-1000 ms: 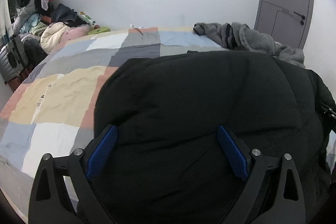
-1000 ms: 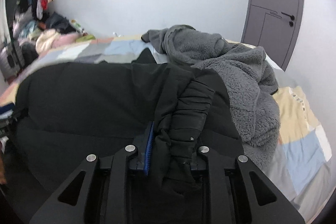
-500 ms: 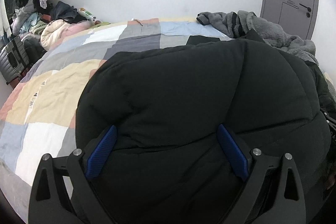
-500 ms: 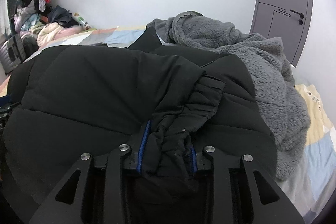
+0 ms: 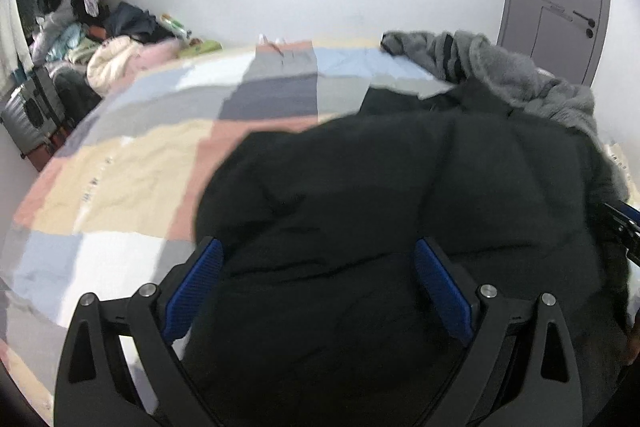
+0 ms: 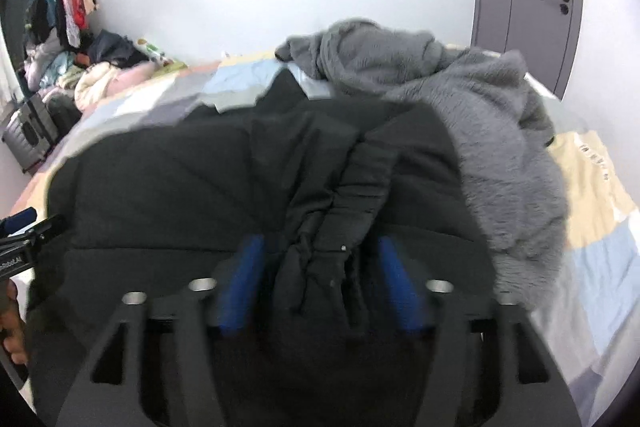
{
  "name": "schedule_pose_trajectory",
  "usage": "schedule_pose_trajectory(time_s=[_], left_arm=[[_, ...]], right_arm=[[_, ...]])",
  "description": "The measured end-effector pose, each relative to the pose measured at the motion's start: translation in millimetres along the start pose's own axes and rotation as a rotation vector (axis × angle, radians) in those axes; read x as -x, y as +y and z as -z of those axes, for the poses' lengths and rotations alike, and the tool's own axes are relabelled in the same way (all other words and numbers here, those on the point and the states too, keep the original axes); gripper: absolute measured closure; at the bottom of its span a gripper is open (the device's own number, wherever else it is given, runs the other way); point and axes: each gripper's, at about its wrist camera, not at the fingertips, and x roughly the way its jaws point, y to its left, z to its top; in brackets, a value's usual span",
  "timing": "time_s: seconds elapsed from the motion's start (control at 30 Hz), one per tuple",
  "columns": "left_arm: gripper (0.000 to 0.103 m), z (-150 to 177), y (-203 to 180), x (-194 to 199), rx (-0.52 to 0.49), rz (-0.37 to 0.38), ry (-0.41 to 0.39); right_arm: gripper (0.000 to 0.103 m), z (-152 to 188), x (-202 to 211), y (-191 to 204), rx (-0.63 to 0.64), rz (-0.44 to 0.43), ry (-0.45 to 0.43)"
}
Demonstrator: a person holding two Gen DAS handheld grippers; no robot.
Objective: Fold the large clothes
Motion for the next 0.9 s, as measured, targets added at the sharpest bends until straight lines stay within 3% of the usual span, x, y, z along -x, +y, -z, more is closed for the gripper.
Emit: schedule_pose_trajectory(time_s=[0.27,0.53,0.77,0.9], left_arm=[[0.006,-19,1,111,0.010,0.036,-0.113],[0.006,-17,5,232,0.019,0.066,-0.232],[0.006,6,14,317,0.021,0.088,-0.300],[0.006,30,26,339,0.042,0.145,-0.272]], right_arm=[[0.037,-25,119,22,0.015,-0.029,-0.129],[0.037,-37,237,43,0.051,-0.041,-0.266],[0.035,-11,322,57,0.085,-0.047,-0.357],[0.035,18,349,52,0.083,-0.078,-0.370]])
